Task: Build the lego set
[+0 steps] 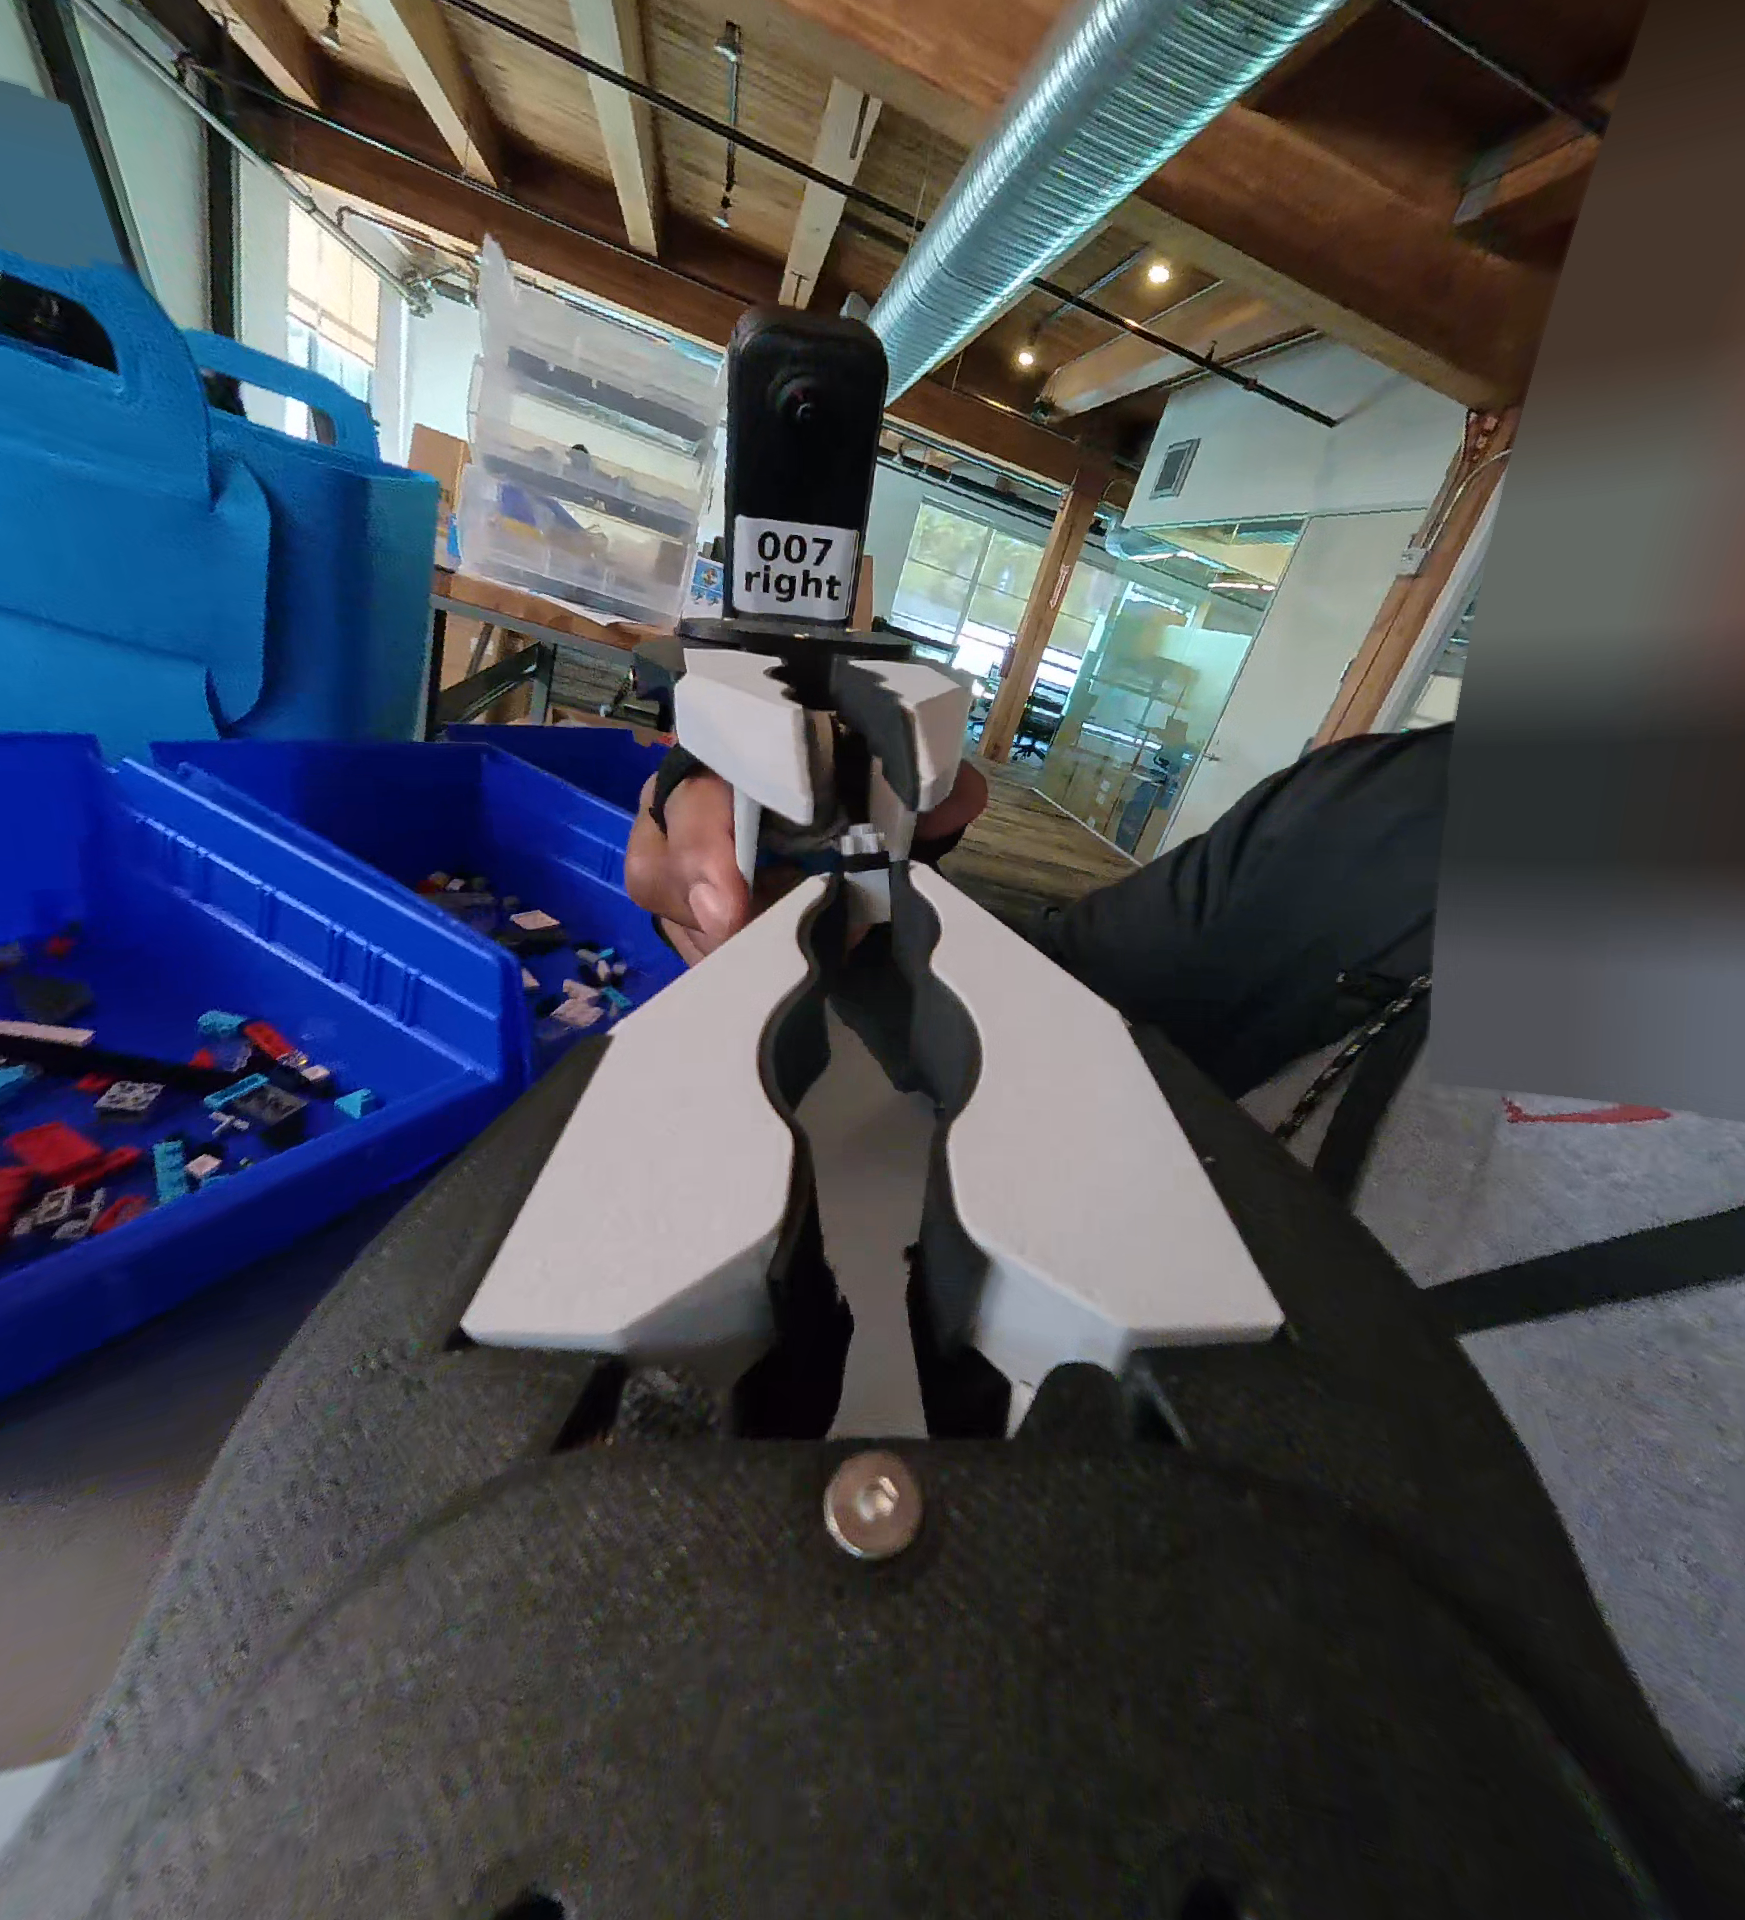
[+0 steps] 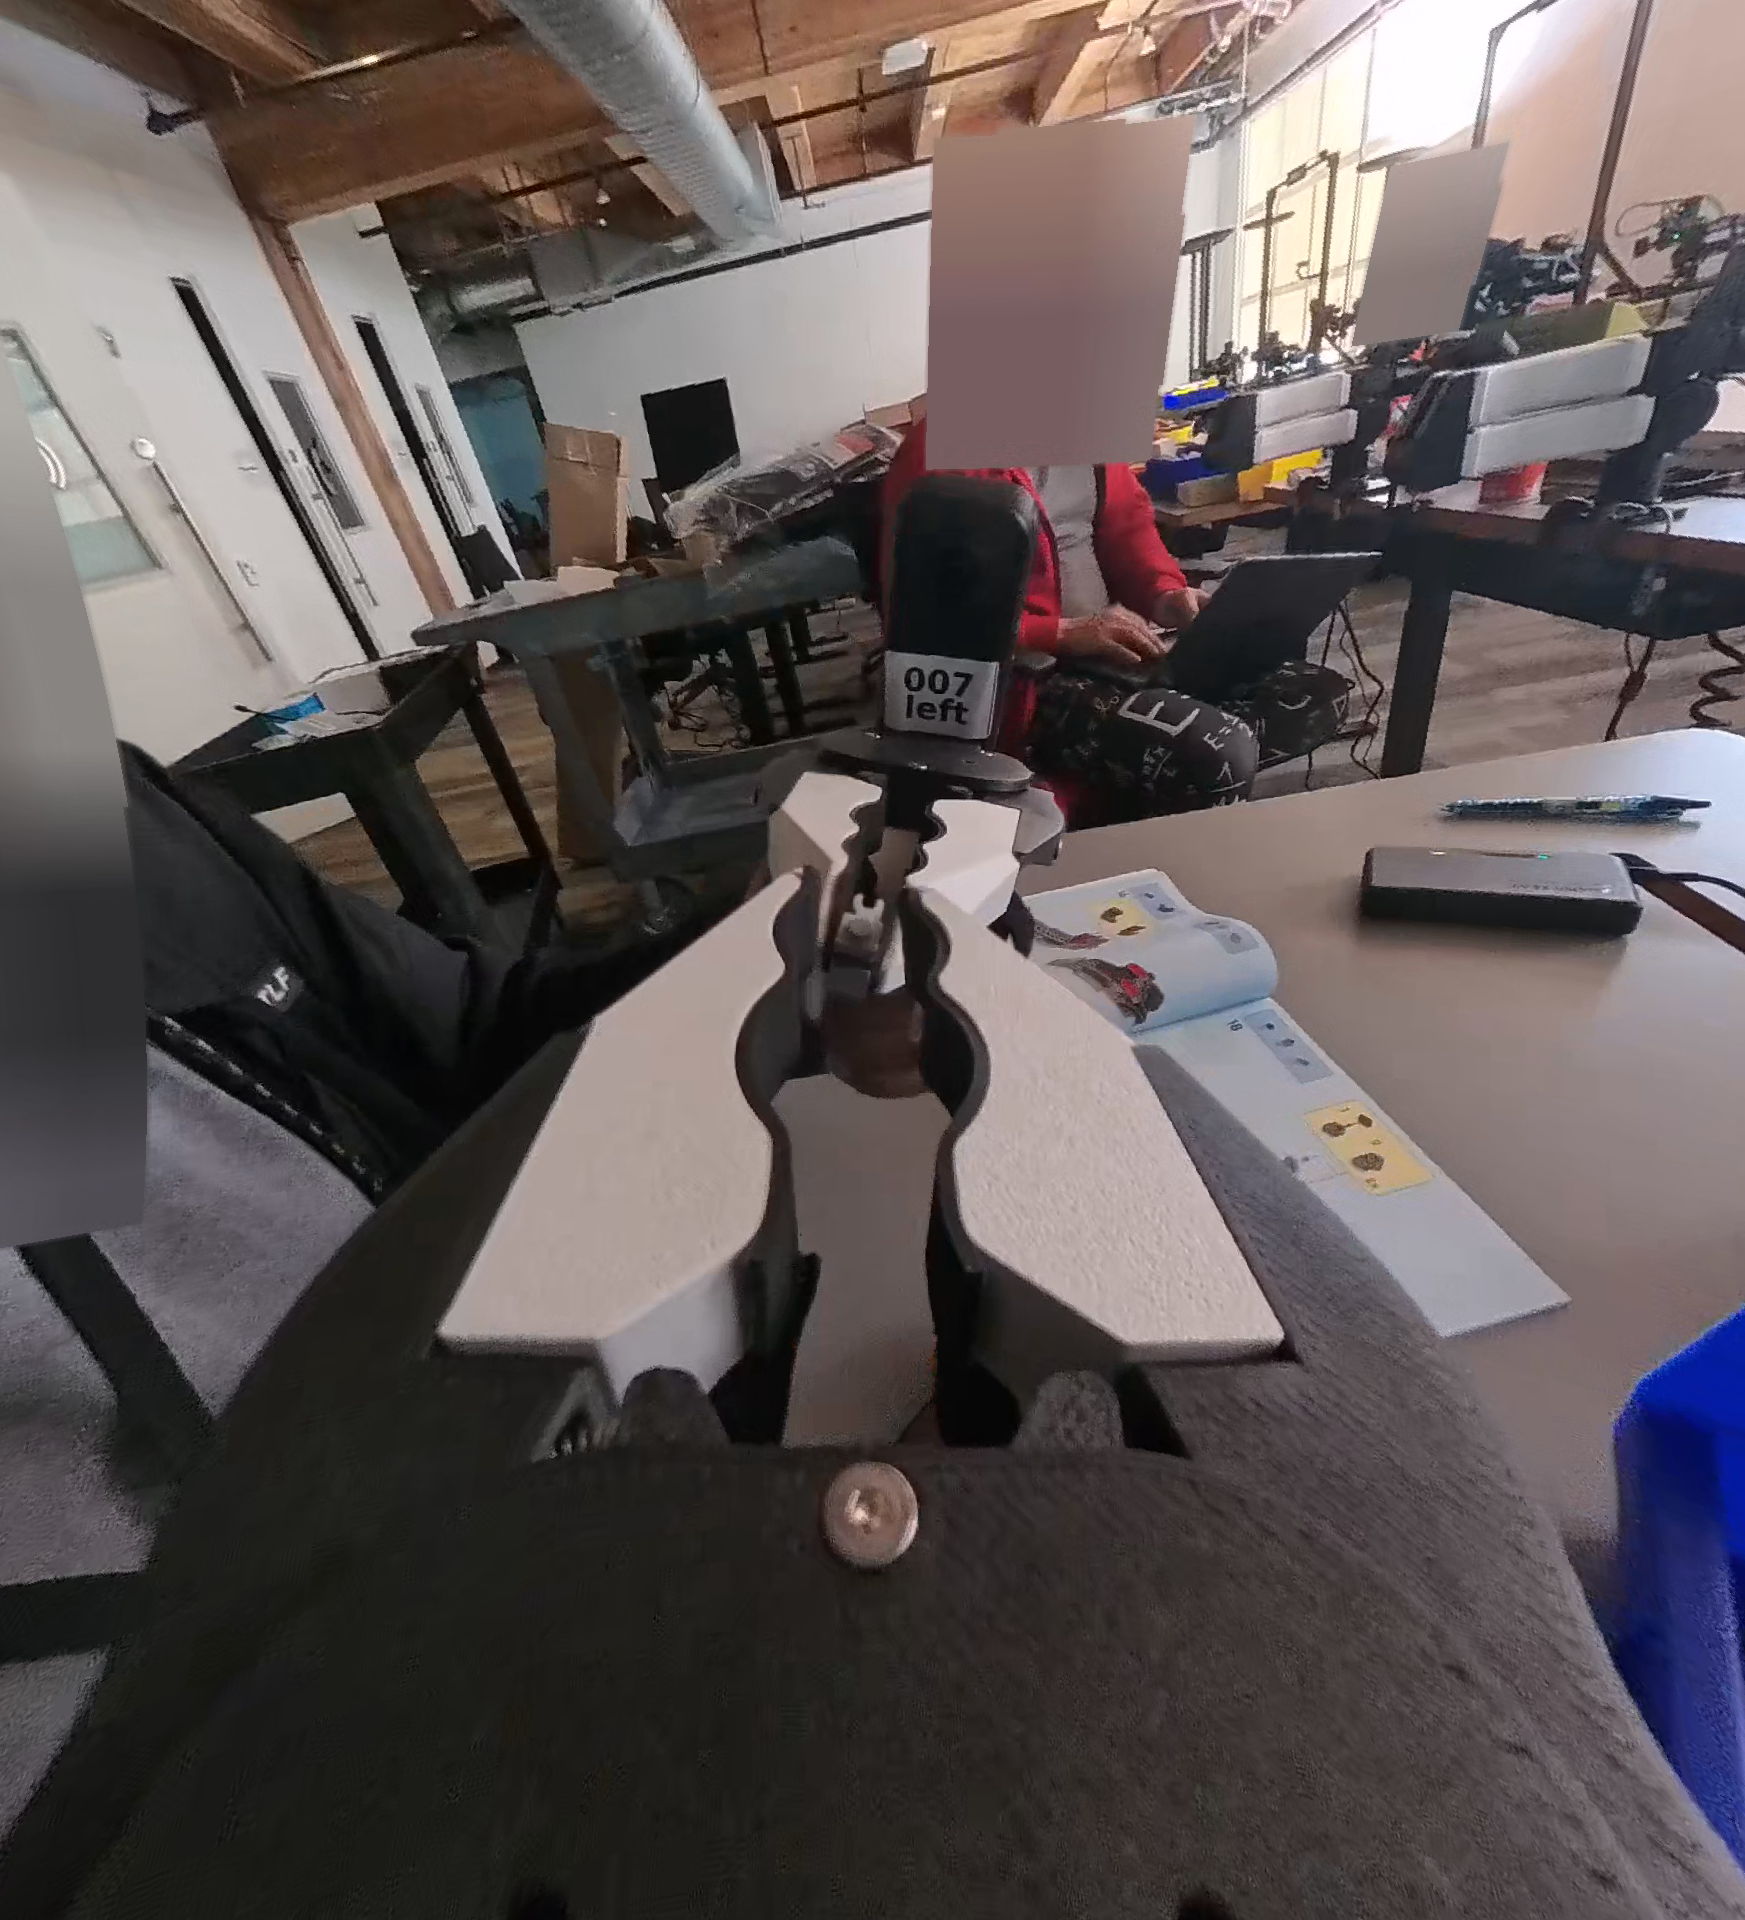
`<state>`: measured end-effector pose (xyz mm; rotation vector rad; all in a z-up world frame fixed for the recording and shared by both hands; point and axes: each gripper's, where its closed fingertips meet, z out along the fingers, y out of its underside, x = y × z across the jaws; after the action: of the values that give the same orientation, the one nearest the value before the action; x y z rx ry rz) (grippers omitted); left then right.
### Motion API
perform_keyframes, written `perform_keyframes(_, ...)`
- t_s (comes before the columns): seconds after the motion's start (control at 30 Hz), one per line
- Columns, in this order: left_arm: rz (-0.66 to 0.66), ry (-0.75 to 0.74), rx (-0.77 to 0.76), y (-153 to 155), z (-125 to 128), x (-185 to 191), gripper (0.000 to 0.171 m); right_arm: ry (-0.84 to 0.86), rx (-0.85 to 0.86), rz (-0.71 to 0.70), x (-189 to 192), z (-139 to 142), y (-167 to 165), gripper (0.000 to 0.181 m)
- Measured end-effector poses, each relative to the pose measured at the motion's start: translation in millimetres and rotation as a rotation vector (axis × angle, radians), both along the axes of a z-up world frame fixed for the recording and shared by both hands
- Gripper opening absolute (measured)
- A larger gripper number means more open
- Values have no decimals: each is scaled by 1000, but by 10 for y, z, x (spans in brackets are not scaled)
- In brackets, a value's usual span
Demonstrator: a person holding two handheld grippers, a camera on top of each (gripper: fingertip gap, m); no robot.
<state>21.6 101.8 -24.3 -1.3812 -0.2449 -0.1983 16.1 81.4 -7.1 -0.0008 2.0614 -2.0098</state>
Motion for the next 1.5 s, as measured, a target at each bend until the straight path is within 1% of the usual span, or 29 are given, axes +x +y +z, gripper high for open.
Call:
perform_keyframes(0.13,-6,15,20,109,132,175,8,5,-41,-8,151,171,125,12)
perform_keyframes(0.2,-16,13,54,126,215,249,8,-6,-67,-23,186,273,183,11)
perform_keyframes(0.27,-24,7,92,128,300,304,8,-9,-57,-37,212,317,209,11)
perform_keyframes(0.4,-49,-6,118,155,414,382,8,15,-37,-16,352,367,187,11)
perform_keyframes(0.53,-43,-3,131,131,494,419,8,28,-35,-4,440,418,125,11)
perform_keyframes(0.7,-22,-12,149,59,524,404,8,26,-41,-16,422,433,45,9)
perform_keyframes(0.8,44,-21,185,-6,540,289,11,18,-57,-93,298,445,7,9)
perform_keyframes(0.83,84,-13,203,-39,554,236,17,11,-69,-129,242,459,8,9)
perform_keyframes(0.9,197,35,225,-103,583,131,29,-19,-105,-201,132,500,25,9)
perform_keyframes(0.97,324,126,216,-145,603,59,35,-70,-150,-263,41,535,55,9)
perform_keyframes(1.1,499,282,186,-134,644,26,34,-174,-243,-365,-100,551,117,9)
perform_keyframes(1.17,561,340,174,-98,650,30,31,-221,-285,-388,-132,553,135,9)
perform_keyframes(1.27,657,389,153,-55,632,-3,25,-272,-313,-397,-122,525,110,8)
perform_keyframes(1.37,720,423,154,-49,638,-6,20,-298,-330,-401,-89,516,91,8)
perform_keyframes(1.5,762,475,128,-22,632,10,18,-313,-345,-400,-47,532,85,8)
